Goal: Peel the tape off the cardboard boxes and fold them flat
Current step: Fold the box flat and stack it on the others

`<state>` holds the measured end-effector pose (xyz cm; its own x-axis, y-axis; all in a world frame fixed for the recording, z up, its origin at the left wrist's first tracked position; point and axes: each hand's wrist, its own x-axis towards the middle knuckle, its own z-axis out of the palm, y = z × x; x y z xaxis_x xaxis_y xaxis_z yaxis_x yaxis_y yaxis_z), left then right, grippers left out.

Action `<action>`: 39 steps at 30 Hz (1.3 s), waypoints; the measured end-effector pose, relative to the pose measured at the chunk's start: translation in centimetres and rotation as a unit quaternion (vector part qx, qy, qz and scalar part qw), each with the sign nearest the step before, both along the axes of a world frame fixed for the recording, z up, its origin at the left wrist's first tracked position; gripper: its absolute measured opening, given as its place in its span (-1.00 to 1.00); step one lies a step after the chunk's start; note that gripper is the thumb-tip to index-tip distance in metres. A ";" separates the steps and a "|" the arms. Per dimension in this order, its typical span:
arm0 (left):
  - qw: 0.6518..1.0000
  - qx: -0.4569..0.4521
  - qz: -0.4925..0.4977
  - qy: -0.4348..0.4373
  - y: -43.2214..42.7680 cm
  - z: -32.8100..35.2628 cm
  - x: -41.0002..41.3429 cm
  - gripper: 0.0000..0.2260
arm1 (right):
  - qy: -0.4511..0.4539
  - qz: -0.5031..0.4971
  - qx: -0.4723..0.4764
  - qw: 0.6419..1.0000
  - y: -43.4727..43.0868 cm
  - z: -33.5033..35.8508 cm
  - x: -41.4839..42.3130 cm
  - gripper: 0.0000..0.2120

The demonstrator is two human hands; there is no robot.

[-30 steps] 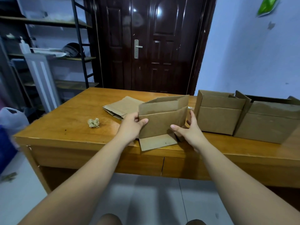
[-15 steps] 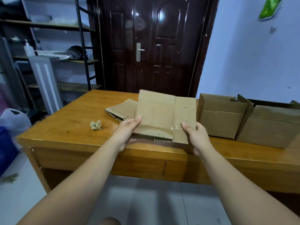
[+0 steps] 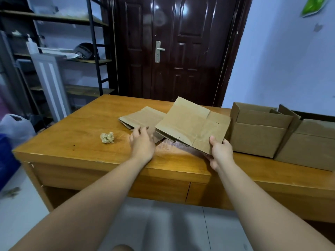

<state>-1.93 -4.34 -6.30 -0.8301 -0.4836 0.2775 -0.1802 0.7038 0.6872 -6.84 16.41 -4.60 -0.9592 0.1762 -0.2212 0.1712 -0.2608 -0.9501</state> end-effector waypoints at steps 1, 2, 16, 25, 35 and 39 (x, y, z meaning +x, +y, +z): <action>0.997 -0.064 -0.002 -0.049 0.5 -0.2 -0.2 -0.54 | -0.002 -0.003 -0.007 1.000 0.0 -0.1 -0.2 -0.59; 0.988 -0.120 -0.012 -0.097 0.9 -0.3 -0.3 -0.47 | -0.002 -0.003 -0.014 1.000 0.0 -0.3 -0.3 -0.59; 0.959 -0.245 0.019 -0.140 1.5 0.2 0.4 -0.49 | 0.091 -0.028 0.070 0.993 0.1 -1.1 0.9 -0.52; 0.972 -0.147 -0.177 -0.052 0.7 -0.1 0.3 -0.75 | 0.082 -0.027 0.093 0.992 -0.5 -1.0 0.0 -0.76; 0.989 0.139 -0.032 0.043 0.1 0.7 0.3 -0.74 | 0.131 0.076 0.313 0.937 -1.3 1.4 -2.2 -0.67; 0.991 0.115 0.017 0.072 -0.2 0.9 0.8 -0.58 | 0.141 0.085 0.473 0.865 -2.0 -0.7 -2.6 -0.72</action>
